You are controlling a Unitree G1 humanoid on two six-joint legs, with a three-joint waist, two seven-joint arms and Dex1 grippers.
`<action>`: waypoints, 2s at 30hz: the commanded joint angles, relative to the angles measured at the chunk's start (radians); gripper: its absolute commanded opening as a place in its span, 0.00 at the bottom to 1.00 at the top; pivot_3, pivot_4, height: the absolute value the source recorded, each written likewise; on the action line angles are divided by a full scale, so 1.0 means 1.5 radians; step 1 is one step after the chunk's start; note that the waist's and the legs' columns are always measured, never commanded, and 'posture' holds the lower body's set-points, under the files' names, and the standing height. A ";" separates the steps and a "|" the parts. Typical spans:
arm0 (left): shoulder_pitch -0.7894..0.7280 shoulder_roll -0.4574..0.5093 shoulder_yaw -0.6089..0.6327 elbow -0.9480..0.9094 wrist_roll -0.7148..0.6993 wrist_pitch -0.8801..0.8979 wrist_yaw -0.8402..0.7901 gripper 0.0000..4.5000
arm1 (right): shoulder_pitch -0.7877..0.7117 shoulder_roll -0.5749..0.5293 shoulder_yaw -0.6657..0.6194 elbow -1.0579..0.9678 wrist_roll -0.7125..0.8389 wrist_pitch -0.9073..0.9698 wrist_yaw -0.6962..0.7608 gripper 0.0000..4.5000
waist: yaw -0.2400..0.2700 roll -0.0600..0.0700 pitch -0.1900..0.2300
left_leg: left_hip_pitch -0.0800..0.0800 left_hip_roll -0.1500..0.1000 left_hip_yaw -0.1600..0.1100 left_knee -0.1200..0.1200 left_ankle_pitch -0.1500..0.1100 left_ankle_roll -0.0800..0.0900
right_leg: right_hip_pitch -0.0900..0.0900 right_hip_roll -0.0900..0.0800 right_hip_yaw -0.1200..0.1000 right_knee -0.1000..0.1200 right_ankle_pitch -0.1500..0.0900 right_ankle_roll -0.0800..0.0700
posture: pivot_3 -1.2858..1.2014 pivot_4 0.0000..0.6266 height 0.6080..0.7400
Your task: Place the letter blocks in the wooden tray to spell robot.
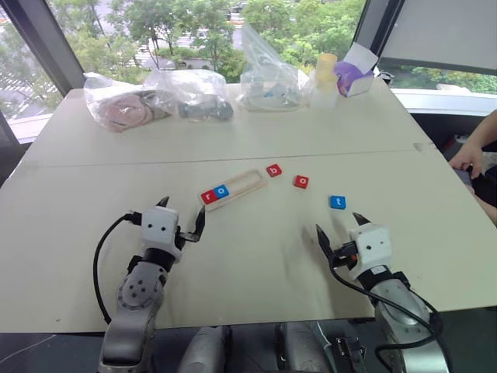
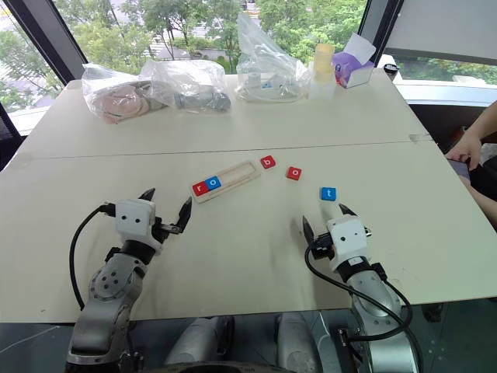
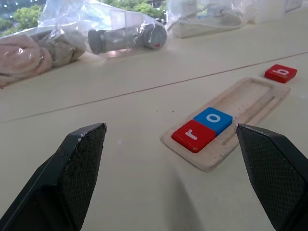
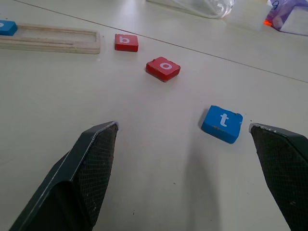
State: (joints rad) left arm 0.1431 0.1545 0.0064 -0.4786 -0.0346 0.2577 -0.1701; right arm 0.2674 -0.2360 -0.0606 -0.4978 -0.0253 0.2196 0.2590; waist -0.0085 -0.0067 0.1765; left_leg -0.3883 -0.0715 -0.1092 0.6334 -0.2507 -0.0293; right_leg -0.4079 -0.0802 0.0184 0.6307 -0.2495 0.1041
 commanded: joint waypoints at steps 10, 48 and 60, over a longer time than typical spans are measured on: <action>-0.030 0.038 0.029 0.019 -0.061 -0.018 -0.069 1.00 | -0.019 -0.023 0.007 -0.027 0.016 0.009 0.022 0.99 | 0.000 0.000 0.000 | 0.000 0.000 0.000 0.000 0.000 0.000 | 0.000 0.000 0.000 0.000 0.000 0.000 | 0.52 0.24 1.00; -0.525 0.247 -0.018 0.809 -0.105 -0.255 -0.670 1.00 | -0.057 -0.031 0.033 0.034 0.004 -0.032 0.006 0.99 | -0.003 0.000 0.000 | 0.000 0.000 0.000 0.000 0.000 0.000 | -0.001 0.001 0.000 0.001 0.001 0.002 | 0.52 0.24 1.00; -0.559 0.228 -0.034 0.889 -0.058 -0.305 -0.663 1.00 | -0.048 -0.031 0.033 0.023 0.004 -0.026 0.002 0.99 | -0.003 0.000 0.000 | 0.000 0.000 0.000 0.000 0.000 0.000 | -0.001 0.001 0.000 0.001 0.001 0.002 | 0.52 0.24 1.00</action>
State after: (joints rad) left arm -0.6707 0.4948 -0.0446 0.8531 -0.1335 -0.1724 -1.1657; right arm 0.1938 -0.2866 -0.0072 -0.4285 -0.0187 0.1960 0.2681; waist -0.0131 -0.0071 0.1765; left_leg -0.3885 -0.0723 -0.1097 0.6333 -0.2504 -0.0289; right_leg -0.4090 -0.0791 0.0178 0.6322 -0.2472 0.1072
